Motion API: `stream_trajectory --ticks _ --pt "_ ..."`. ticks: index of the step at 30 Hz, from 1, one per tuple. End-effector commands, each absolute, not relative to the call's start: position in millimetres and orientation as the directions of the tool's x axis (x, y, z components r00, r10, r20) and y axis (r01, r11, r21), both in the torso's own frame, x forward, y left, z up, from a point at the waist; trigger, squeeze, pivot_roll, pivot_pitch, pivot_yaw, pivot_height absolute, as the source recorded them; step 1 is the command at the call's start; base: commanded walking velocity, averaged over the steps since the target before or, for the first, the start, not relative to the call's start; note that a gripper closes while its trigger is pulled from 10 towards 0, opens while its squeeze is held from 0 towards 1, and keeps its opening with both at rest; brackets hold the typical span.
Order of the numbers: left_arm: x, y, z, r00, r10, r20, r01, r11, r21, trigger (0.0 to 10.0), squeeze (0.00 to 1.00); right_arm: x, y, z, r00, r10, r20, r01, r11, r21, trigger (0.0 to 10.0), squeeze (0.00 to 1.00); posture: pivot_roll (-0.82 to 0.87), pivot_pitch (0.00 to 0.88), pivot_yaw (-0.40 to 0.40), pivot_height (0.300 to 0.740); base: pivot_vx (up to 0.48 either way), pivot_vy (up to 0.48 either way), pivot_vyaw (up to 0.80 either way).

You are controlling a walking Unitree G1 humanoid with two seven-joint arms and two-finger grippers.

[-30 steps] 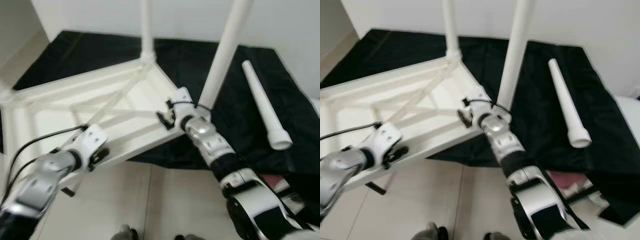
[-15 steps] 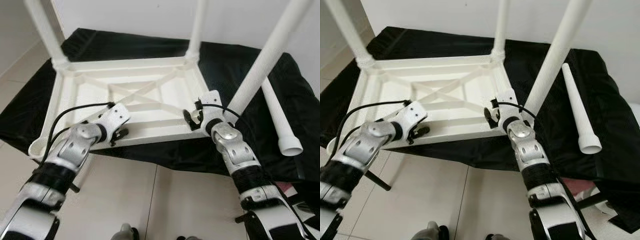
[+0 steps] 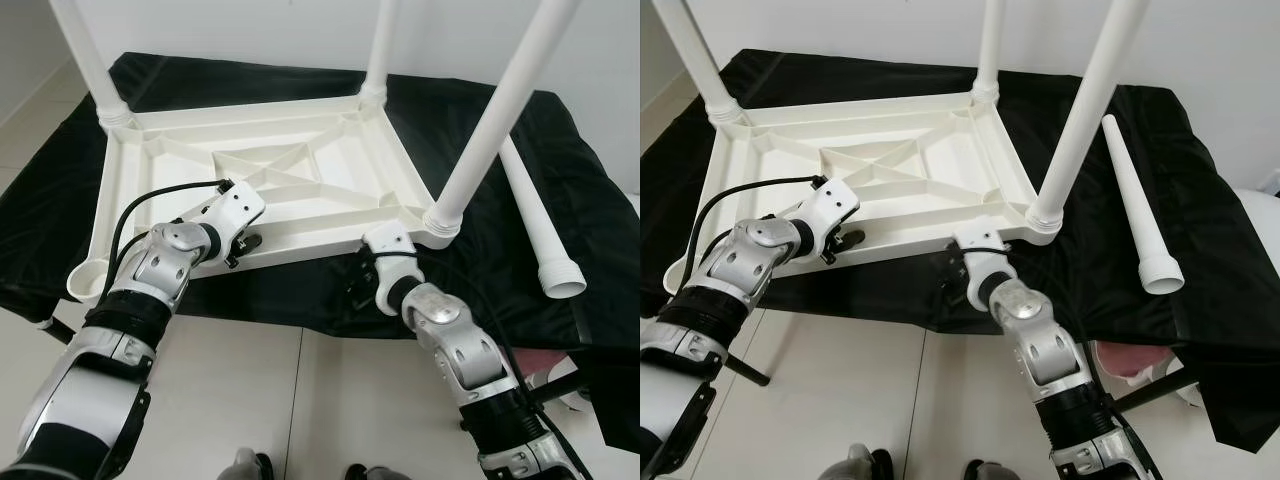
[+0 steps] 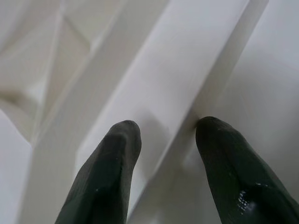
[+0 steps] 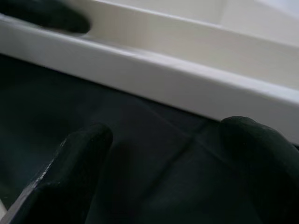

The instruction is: Building children table

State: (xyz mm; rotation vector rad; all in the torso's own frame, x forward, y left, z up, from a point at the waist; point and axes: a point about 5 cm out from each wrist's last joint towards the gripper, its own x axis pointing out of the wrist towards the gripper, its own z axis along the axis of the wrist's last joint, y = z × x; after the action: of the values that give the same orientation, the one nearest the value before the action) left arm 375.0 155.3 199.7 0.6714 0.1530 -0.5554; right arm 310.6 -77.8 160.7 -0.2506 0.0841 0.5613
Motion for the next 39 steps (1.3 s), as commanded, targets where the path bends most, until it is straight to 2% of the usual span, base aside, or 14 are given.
stream_trajectory --ticks 1,5,8,9,10,11,12,15,20,22,28,30,35,39 --pt "373.6 160.8 226.1 0.925 -0.366 -0.105 0.350 0.709 0.612 10.0 0.00 309.6 -74.2 161.3 0.830 0.536 -0.154 -0.557 0.807 -0.197 10.0 0.00 0.01 0.154 -0.013 0.740 0.000 0.000 0.00" --pt "345.1 162.6 241.5 0.842 -0.531 -0.092 0.457 0.614 0.643 10.0 0.00 303.6 -66.8 159.2 0.816 0.554 -0.161 -0.577 0.796 -0.185 10.0 0.00 0.02 0.150 -0.015 0.740 0.000 0.000 0.00" --pt "334.0 162.8 246.2 0.804 -0.586 -0.097 0.502 0.584 0.638 10.0 0.00 300.8 -65.4 158.0 0.812 0.561 -0.164 -0.584 0.793 -0.177 10.0 0.00 0.03 0.146 -0.022 0.740 0.000 0.000 0.00" --pt "320.2 160.4 247.8 0.745 -0.656 -0.122 0.569 0.530 0.629 10.0 0.00 297.9 -65.7 157.7 0.809 0.564 -0.167 -0.587 0.791 -0.172 10.0 0.00 0.04 0.139 -0.033 0.740 0.000 0.000 0.00" --pt "320.2 160.4 247.8 0.745 -0.656 -0.122 0.569 0.530 0.629 10.0 0.00 297.9 -65.7 157.7 0.809 0.564 -0.167 -0.587 0.791 -0.172 10.0 0.00 0.04 0.139 -0.033 0.740 0.000 0.000 0.00" --pt "311.1 157.5 248.7 0.701 -0.700 -0.135 0.611 0.493 0.619 10.0 0.00 296.3 -66.4 158.2 0.809 0.564 -0.165 -0.587 0.792 -0.169 10.0 0.00 0.04 0.139 -0.033 0.740 0.000 0.000 0.00" --pt "310.2 147.6 246.9 0.696 -0.711 -0.103 0.627 0.531 0.570 10.0 0.00 298.1 -71.9 164.2 0.829 0.544 -0.133 -0.560 0.813 -0.161 10.0 0.00 0.06 0.132 -0.044 0.740 0.000 0.000 0.00" --pt "319.0 125.6 236.0 0.738 -0.671 -0.066 0.606 0.617 0.502 10.0 0.00 306.7 -91.1 180.8 0.901 0.432 -0.040 -0.433 0.888 -0.156 10.0 0.00 0.05 0.130 -0.051 0.740 0.000 0.000 0.00" --pt "338.5 104.8 223.7 0.777 -0.625 -0.081 0.583 0.666 0.465 10.0 0.00 306.8 -126.3 183.3 0.973 0.228 -0.022 -0.229 0.964 -0.136 10.0 0.00 0.05 0.135 -0.055 0.740 0.000 0.000 0.00" --pt "340.0 102.5 223.1 0.776 -0.624 -0.087 0.585 0.662 0.469 10.0 0.00 305.5 -130.7 182.8 0.980 0.200 -0.024 -0.201 0.970 -0.133 10.0 0.00 0.05 0.135 -0.055 0.740 0.000 0.000 0.00" --pt "366.3 64.4 222.8 0.716 -0.681 -0.154 0.669 0.604 0.434 10.0 0.00 278.6 -160.5 178.5 1.000 0.028 -0.005 -0.028 0.995 -0.091 10.0 0.00 -0.01 0.143 -0.020 0.740 0.000 0.000 0.00" --pt "366.3 64.4 222.8 0.716 -0.681 -0.154 0.669 0.604 0.434 10.0 0.00 278.6 -160.5 178.5 1.000 0.028 -0.005 -0.028 0.995 -0.091 10.0 0.00 -0.01 0.143 -0.020 0.740 0.000 0.000 0.00" --pt "382.8 39.2 211.1 0.697 -0.674 -0.246 0.691 0.539 0.481 10.0 0.00 273.6 -180.8 180.4 0.990 -0.139 0.005 0.139 0.988 -0.071 10.0 0.00 -0.06 0.156 0.018 0.740 0.000 0.000 0.00" --pt "385.3 32.1 201.2 0.688 -0.663 -0.296 0.703 0.505 0.501 10.0 0.00 273.2 -184.8 186.4 0.986 -0.166 0.021 0.167 0.984 -0.068 10.0 0.00 -0.08 0.159 0.025 0.740 0.000 0.000 0.00"
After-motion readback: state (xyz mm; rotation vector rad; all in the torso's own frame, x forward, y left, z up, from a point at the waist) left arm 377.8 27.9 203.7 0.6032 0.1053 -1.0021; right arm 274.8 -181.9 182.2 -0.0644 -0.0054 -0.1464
